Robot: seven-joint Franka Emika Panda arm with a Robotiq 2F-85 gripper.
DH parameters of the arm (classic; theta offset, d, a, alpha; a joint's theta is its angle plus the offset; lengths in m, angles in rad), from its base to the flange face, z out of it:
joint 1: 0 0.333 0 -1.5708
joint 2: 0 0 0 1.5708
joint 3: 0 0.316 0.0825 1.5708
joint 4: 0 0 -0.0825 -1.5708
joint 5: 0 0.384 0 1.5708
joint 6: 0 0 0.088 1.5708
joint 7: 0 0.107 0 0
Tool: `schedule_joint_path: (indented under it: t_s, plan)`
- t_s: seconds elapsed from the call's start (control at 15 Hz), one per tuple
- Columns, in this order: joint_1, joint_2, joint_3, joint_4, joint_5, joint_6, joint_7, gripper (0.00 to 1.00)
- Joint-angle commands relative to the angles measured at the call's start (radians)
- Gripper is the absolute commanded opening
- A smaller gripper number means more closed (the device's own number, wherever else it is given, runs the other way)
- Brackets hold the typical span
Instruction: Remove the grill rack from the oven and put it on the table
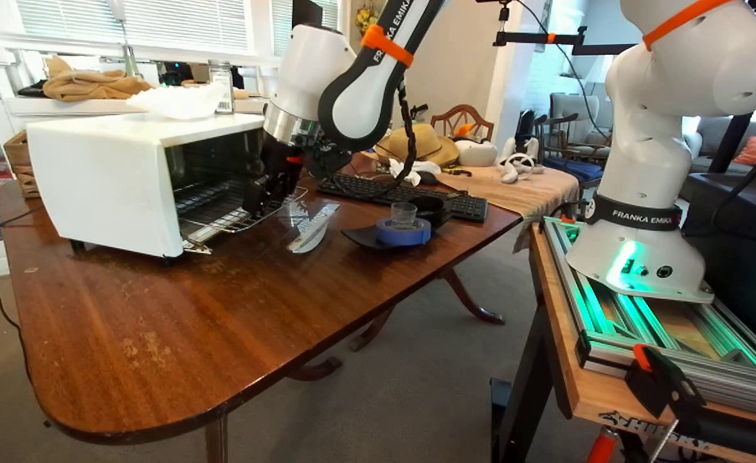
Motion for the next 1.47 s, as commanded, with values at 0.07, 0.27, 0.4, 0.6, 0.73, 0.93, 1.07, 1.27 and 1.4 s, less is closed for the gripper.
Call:
schedule_joint_path:
  t_s: [0.07,0.27,0.4,0.6,0.73,0.93,1.07,1.27,1.4]
  plan:
    - [0.013,-0.046,0.038,-0.097,0.054,-0.006,0.010,0.33]
    - [0.027,-0.082,0.029,-0.139,0.062,-0.006,0.029,0.33]
    - [0.005,-0.093,0.063,-0.154,0.083,-0.015,0.015,0.33]
    - [-0.026,-0.148,0.088,-0.201,0.119,-0.038,0.009,0.33]
    - [-0.044,-0.156,0.115,-0.207,0.138,-0.046,-0.001,0.33]
    - [-0.081,-0.166,0.170,-0.215,0.177,-0.058,-0.021,0.33]
    - [-0.086,-0.166,0.183,-0.217,0.190,-0.069,-0.015,0.33]
    - [-0.028,-0.154,0.122,-0.197,0.157,-0.148,0.056,0.33]
    - [0.008,-0.164,0.083,-0.195,0.135,-0.199,0.119,0.33]
